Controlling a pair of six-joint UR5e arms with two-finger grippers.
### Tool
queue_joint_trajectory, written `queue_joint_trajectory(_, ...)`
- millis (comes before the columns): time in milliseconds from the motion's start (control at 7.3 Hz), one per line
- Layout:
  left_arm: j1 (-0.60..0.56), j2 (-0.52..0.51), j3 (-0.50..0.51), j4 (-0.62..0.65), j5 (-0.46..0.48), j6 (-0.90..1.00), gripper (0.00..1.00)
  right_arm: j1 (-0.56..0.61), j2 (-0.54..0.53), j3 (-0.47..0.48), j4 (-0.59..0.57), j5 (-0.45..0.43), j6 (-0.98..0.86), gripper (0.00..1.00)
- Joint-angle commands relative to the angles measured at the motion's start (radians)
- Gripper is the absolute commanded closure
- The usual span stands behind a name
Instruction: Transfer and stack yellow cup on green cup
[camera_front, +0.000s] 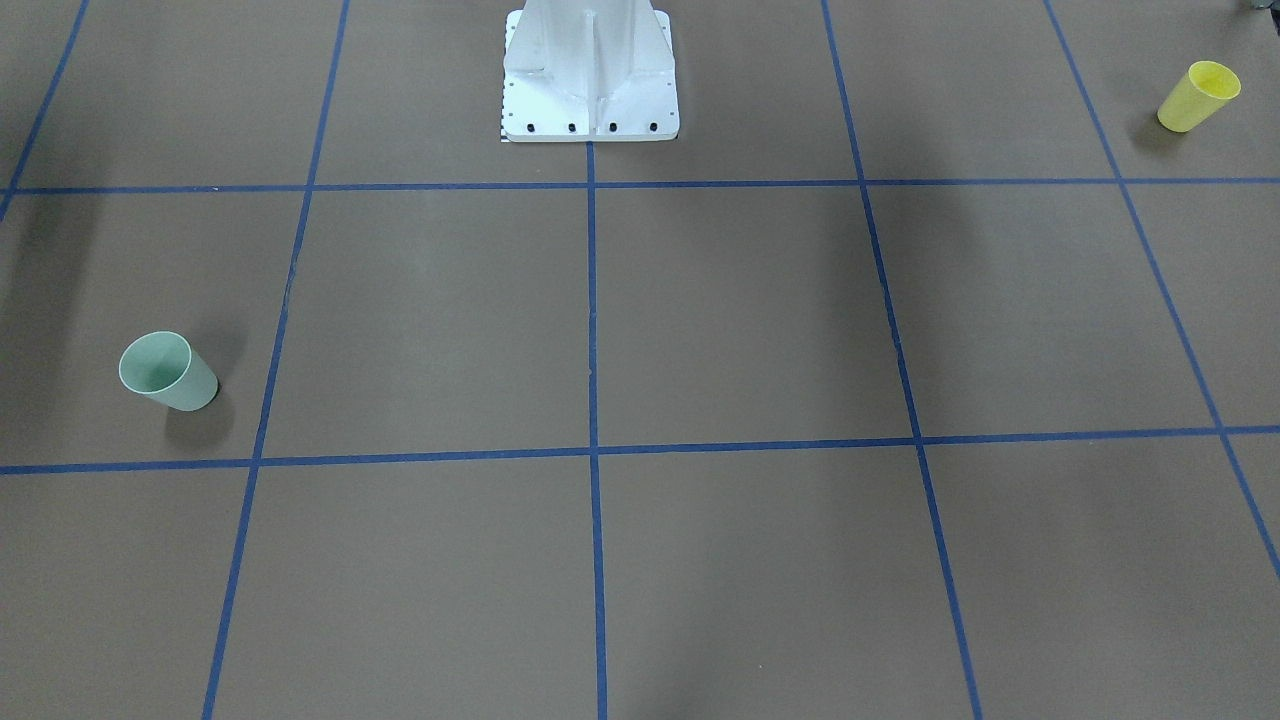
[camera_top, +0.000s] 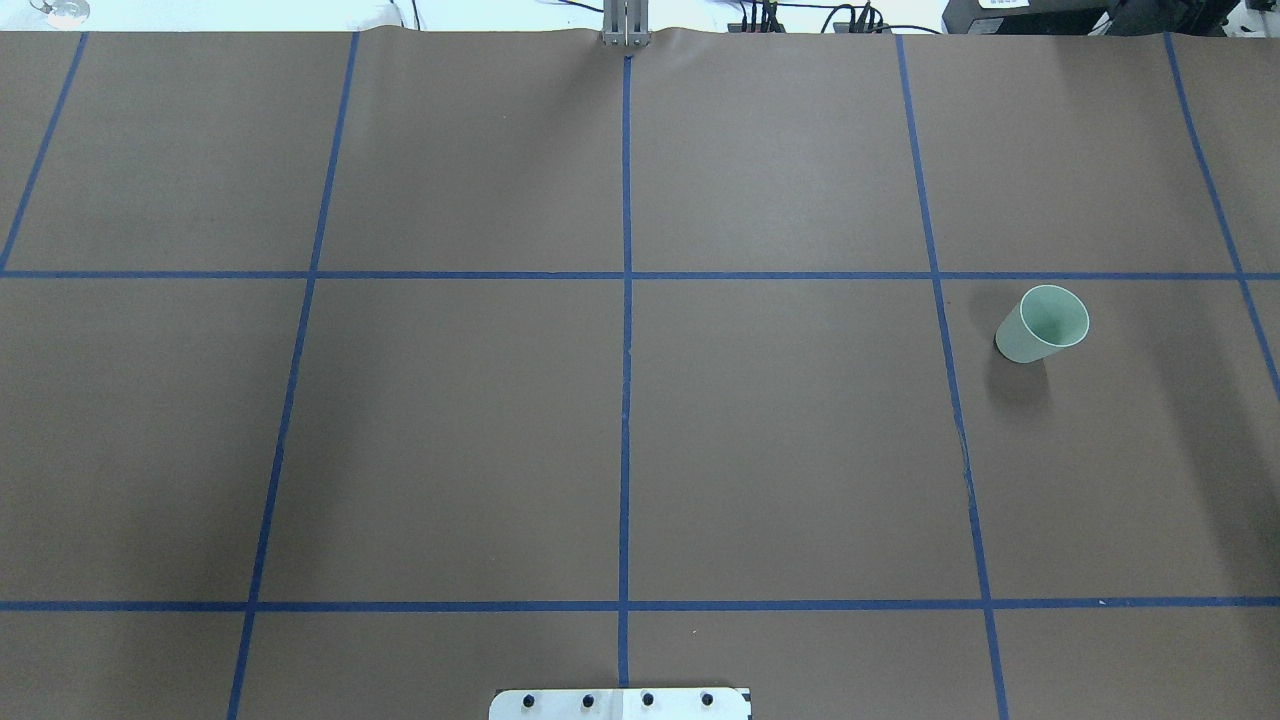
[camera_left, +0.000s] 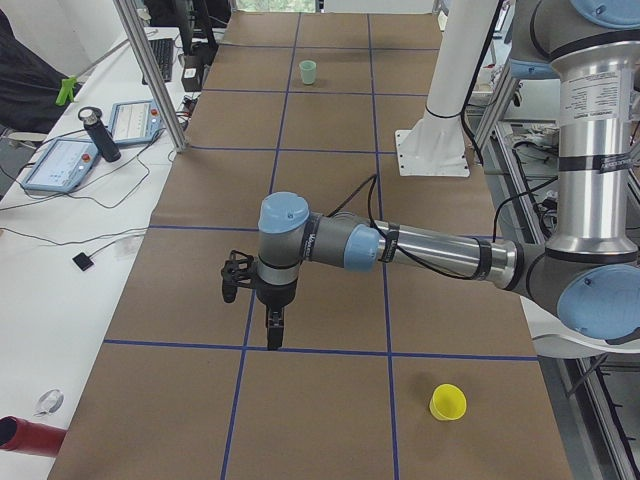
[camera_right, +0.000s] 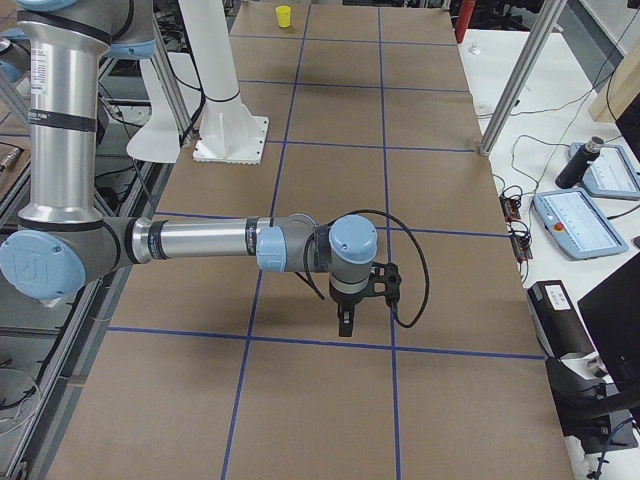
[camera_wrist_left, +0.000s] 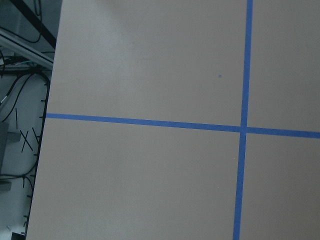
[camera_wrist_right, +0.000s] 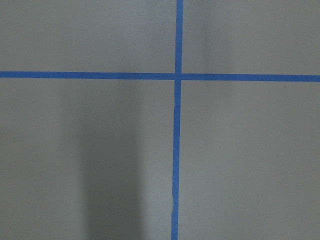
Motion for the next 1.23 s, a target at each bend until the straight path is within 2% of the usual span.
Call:
queue_joint_trajectory(0, 0.103, 0.012, -0.045, 0.005, 0.105, -0.263, 0.00, 0.000, 0.003, 0.001, 0.000, 0.000, 0.004, 0.00)
queue_joint_trajectory(137, 0.134, 0.031, -0.050, 0.006, 0.126, -0.334, 0.00, 0.000, 0.003, 0.001, 0.002, -0.002, 0.004, 0.00)
queue_joint_trajectory(274, 0.164, 0.067, -0.091, 0.008, 0.187, -0.452, 0.00, 0.000, 0.001, 0.001, 0.002, -0.002, 0.006, 0.00)
queue_joint_trajectory(685, 0.344, 0.225, -0.215, 0.014, 0.320, -0.768, 0.00, 0.000, 0.000, 0.019, 0.000, -0.002, 0.006, 0.00)
queue_joint_trajectory(959, 0.363, 0.225, -0.235, 0.028, 0.340, -0.869, 0.00, 0.000, -0.035, 0.055, 0.000, -0.002, 0.006, 0.00)
queue_joint_trajectory(1095, 0.367, 0.237, -0.266, 0.034, 0.366, -0.913, 0.00, 0.000, -0.054, 0.113, -0.006, -0.013, 0.006, 0.00)
